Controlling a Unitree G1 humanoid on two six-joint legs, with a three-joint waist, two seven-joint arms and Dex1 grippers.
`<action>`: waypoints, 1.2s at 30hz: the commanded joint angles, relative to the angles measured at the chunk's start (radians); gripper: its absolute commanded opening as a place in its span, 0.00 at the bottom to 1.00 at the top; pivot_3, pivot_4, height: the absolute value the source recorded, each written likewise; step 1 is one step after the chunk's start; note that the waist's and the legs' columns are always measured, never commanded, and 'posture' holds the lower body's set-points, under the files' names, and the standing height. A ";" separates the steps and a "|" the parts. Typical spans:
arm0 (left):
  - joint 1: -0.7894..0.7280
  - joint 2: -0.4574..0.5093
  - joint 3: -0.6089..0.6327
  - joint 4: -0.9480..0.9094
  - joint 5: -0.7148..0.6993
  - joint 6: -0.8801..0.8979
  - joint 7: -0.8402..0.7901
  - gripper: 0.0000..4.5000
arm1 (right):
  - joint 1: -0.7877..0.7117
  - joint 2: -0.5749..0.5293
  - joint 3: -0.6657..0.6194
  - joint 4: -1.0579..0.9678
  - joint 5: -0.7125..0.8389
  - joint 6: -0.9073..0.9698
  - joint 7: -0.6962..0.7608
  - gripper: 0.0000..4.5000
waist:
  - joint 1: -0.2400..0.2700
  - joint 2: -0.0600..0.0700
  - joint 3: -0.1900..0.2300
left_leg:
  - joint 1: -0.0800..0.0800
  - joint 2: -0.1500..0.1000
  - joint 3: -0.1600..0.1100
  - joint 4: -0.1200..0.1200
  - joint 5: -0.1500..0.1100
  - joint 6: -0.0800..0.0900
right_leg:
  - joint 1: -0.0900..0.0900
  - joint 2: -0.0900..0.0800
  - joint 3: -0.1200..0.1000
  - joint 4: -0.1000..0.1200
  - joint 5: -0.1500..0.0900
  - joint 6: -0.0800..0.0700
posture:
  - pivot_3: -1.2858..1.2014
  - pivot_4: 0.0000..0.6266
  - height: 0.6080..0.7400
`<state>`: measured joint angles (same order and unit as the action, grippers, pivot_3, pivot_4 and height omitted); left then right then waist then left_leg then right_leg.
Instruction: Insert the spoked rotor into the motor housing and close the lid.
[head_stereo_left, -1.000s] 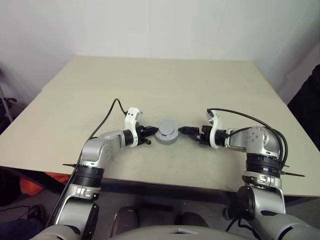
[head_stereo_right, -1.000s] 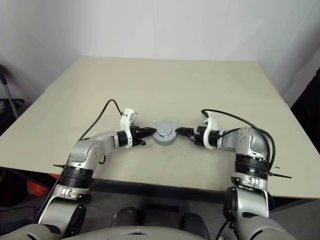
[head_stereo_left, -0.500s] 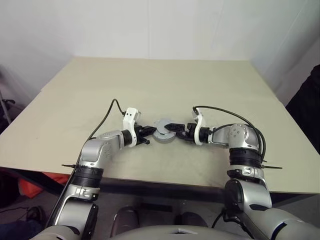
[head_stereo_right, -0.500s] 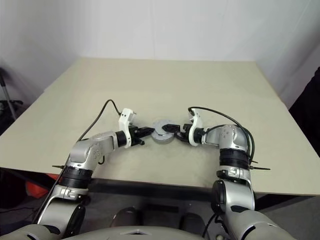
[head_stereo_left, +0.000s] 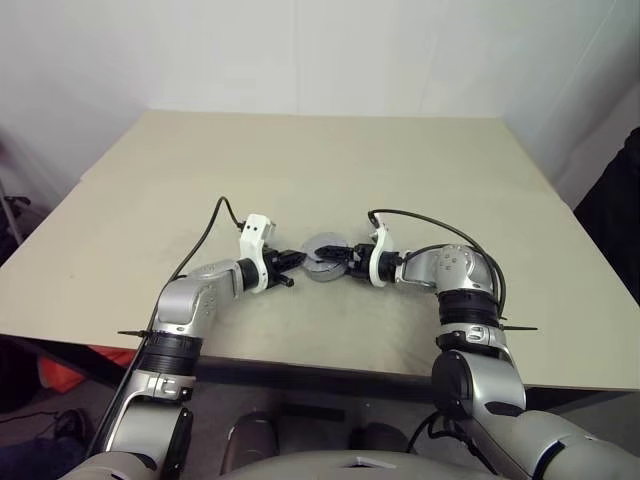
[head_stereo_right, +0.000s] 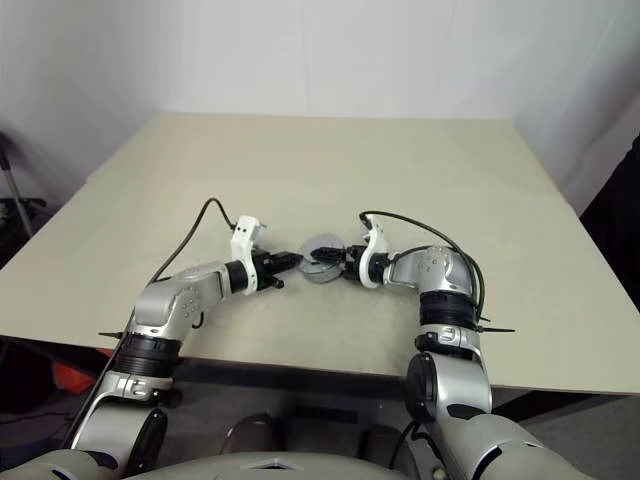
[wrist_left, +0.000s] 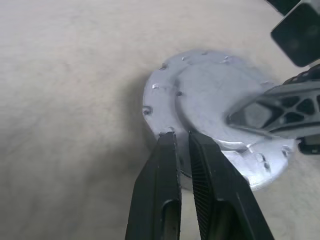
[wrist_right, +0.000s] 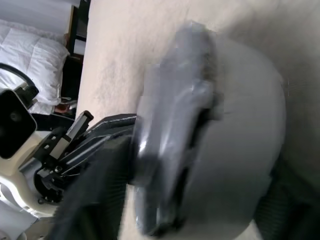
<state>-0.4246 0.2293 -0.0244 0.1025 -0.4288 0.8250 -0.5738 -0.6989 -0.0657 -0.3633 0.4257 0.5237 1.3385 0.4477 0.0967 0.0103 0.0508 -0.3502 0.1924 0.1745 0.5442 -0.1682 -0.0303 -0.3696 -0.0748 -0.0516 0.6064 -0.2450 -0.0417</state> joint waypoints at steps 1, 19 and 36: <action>-0.004 -0.011 -0.021 0.014 0.008 0.002 -0.002 0.10 | -0.033 0.015 0.024 0.021 0.015 -0.007 -0.009 0.50 | 0.001 0.000 0.000 | 0.000 0.000 0.000 0.000 0.000 0.000 | 0.000 0.000 0.000 0.000 0.000 0.000 | 0.52 0.00 1.00; -0.035 -0.070 0.238 0.010 -0.166 -0.017 0.036 0.10 | -0.068 0.004 -0.073 0.102 0.061 -0.047 -0.106 0.50 | -0.002 0.000 0.001 | -0.001 0.000 0.000 0.000 0.001 -0.001 | -0.001 0.000 0.000 0.000 0.001 -0.001 | 0.52 0.00 1.00; 0.056 -0.070 0.428 -0.047 -0.380 0.027 0.142 0.10 | -0.249 0.059 -0.312 0.176 0.184 -0.062 -0.298 0.50 | 0.005 -0.001 0.004 | -0.026 -0.001 0.000 0.003 -0.001 0.002 | -0.022 0.001 -0.003 0.002 0.004 0.002 | 0.52 0.00 1.00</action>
<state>-0.3663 0.1508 0.3924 0.1010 -0.7825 0.8499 -0.4395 -0.9043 -0.0103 -0.6548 0.6099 0.6512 1.2885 0.1497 0.1016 0.0097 0.0547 -0.3766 0.1912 0.1741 0.5474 -0.1691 -0.0279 -0.3916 -0.0740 -0.0549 0.6083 -0.2411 -0.0397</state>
